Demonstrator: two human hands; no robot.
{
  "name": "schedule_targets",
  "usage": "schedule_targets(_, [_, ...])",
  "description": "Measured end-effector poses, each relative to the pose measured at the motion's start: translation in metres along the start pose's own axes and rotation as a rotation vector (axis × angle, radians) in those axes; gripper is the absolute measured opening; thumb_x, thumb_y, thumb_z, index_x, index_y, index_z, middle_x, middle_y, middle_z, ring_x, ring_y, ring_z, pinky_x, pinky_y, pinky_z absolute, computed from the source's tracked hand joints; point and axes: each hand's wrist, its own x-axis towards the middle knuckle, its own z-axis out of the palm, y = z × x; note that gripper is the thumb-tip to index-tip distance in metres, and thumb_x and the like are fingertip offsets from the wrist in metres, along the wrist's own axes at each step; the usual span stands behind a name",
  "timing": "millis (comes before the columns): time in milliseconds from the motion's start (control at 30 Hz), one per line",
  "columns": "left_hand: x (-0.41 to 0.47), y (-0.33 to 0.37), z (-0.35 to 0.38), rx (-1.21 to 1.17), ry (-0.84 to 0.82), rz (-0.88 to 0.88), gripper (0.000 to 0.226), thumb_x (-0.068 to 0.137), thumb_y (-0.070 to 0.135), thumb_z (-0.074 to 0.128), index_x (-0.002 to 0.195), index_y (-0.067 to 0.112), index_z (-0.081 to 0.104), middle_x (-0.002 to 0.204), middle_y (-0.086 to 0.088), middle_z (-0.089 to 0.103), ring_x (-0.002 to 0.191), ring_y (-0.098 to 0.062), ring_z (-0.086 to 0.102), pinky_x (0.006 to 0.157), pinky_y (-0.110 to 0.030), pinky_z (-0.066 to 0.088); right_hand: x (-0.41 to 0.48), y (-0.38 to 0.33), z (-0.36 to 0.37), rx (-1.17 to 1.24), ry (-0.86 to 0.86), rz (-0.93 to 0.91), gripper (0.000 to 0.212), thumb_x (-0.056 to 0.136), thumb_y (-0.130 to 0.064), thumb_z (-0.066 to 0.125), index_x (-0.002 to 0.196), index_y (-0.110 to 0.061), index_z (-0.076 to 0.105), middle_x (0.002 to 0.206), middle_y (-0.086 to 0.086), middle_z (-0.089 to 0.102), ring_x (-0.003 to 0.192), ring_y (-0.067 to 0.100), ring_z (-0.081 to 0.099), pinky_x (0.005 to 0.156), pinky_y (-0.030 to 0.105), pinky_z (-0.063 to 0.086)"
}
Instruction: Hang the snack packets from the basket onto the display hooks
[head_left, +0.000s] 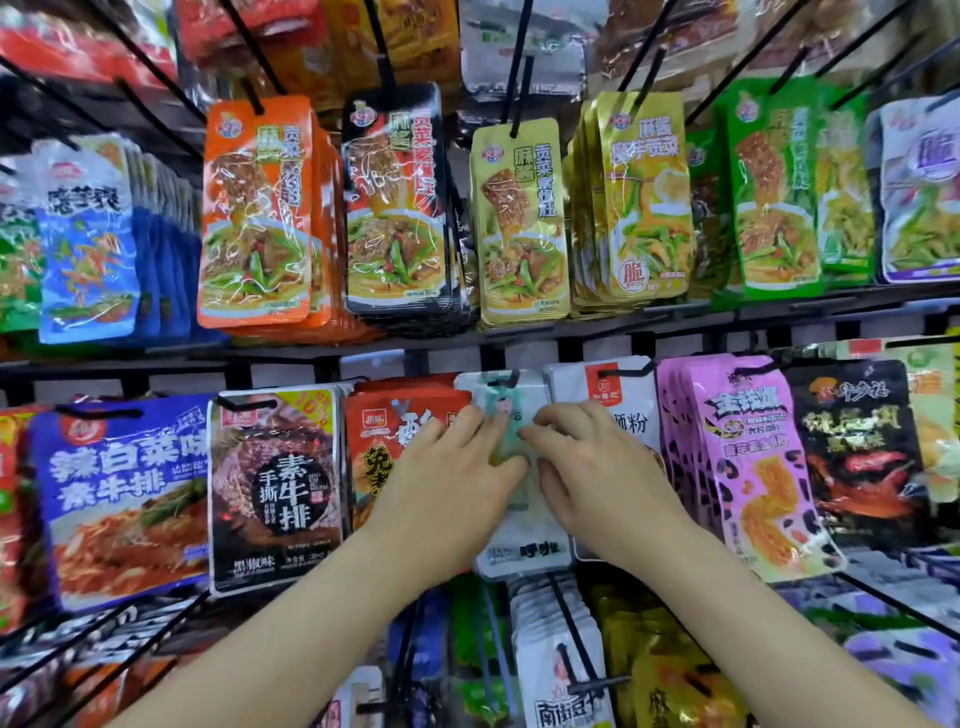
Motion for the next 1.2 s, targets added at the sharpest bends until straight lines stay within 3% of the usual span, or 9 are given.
schedule_targets(233, [-0.016,0.002,0.003,-0.109,-0.039,0.038,0.032,0.066,0.031,0.075,0.095,0.02,0.071,0.121,-0.011,0.061,0.111,-0.03,0.043,0.079,-0.044,0.044,-0.023,-0.023,-0.005,0.175,-0.286,0.205,0.041,0.093,-0.023,0.052,0.133,-0.025,0.052,0.129,0.0,0.051,0.111,0.027,0.054,0.09,0.042,0.047])
schedule_targets(300, [-0.021,0.001,-0.009,-0.169,-0.034,0.041,0.036,0.076,0.032,0.069,0.11,0.021,0.068,0.133,-0.009,0.054,0.121,-0.029,0.039,0.091,-0.045,0.044,-0.029,-0.029,-0.017,0.296,-0.244,0.336,0.043,0.093,-0.023,0.056,0.136,-0.027,0.052,0.131,-0.004,0.054,0.116,0.02,0.052,0.099,0.034,0.043])
schedule_targets(367, [-0.03,-0.003,-0.02,-0.36,0.0,-0.009,0.034,0.09,0.028,0.053,0.123,0.023,0.06,0.14,-0.002,0.047,0.127,-0.024,0.035,0.102,-0.038,0.036,-0.041,-0.04,-0.038,0.453,-0.122,0.498,0.038,0.091,-0.018,0.06,0.128,-0.029,0.06,0.12,-0.01,0.063,0.105,0.007,0.059,0.096,0.025,0.046])
schedule_targets(433, [-0.047,-0.004,-0.036,-0.677,0.098,-0.123,0.03,0.094,0.022,0.051,0.12,0.021,0.064,0.124,0.002,0.06,0.116,-0.019,0.047,0.098,-0.032,0.037,-0.059,-0.058,-0.064,0.557,0.009,0.605,0.031,0.091,-0.013,0.063,0.114,-0.034,0.065,0.105,-0.019,0.067,0.09,-0.003,0.062,0.082,0.014,0.05])
schedule_targets(500, [-0.069,0.001,-0.054,-0.952,0.206,-0.271,0.02,0.091,0.018,0.061,0.106,0.021,0.073,0.099,0.005,0.071,0.091,-0.011,0.06,0.083,-0.028,0.047,-0.081,-0.083,-0.087,0.647,0.115,0.69,0.027,0.091,-0.01,0.063,0.105,-0.033,0.067,0.099,-0.014,0.07,0.082,-0.003,0.065,0.07,0.012,0.051])
schedule_targets(633, [-0.122,0.029,-0.077,-1.459,0.187,-0.358,0.019,0.084,0.019,0.072,0.075,0.035,0.071,0.059,0.013,0.065,0.067,-0.008,0.063,0.058,-0.014,0.044,-0.137,-0.132,-0.127,0.73,0.213,0.858,0.021,0.091,-0.007,0.063,0.098,-0.025,0.071,0.087,0.002,0.073,0.072,0.009,0.068,0.062,0.015,0.05])
schedule_targets(833, [-0.202,0.114,-0.09,-1.877,-0.109,-0.237,0.024,0.079,0.012,0.074,0.078,0.035,0.072,0.074,0.015,0.07,0.067,-0.001,0.063,0.063,-0.008,0.045,-0.253,-0.187,-0.178,0.521,0.206,1.141,0.014,0.081,-0.024,0.066,0.087,-0.034,0.073,0.075,0.001,0.074,0.063,0.012,0.064,0.055,0.018,0.049])
schedule_targets(1000, [-0.252,0.194,-0.102,-1.924,-0.297,-0.08,0.039,0.074,-0.002,0.06,0.076,0.035,0.07,0.085,0.018,0.068,0.08,0.001,0.061,0.069,-0.008,0.042,-0.348,-0.226,-0.218,0.385,0.155,1.419,0.023,0.092,-0.005,0.061,0.097,-0.026,0.07,0.074,0.0,0.074,0.062,0.01,0.066,0.057,0.015,0.049])
schedule_targets(1200, [-0.322,0.305,-0.117,-1.925,-0.759,0.077,0.043,0.081,-0.002,0.058,0.076,0.039,0.071,0.083,0.022,0.07,0.075,0.004,0.062,0.065,-0.008,0.042,-0.477,-0.265,-0.244,0.301,0.041,1.751,0.029,0.09,-0.002,0.06,0.092,-0.03,0.069,0.071,-0.006,0.073,0.065,0.004,0.066,0.06,0.014,0.048])
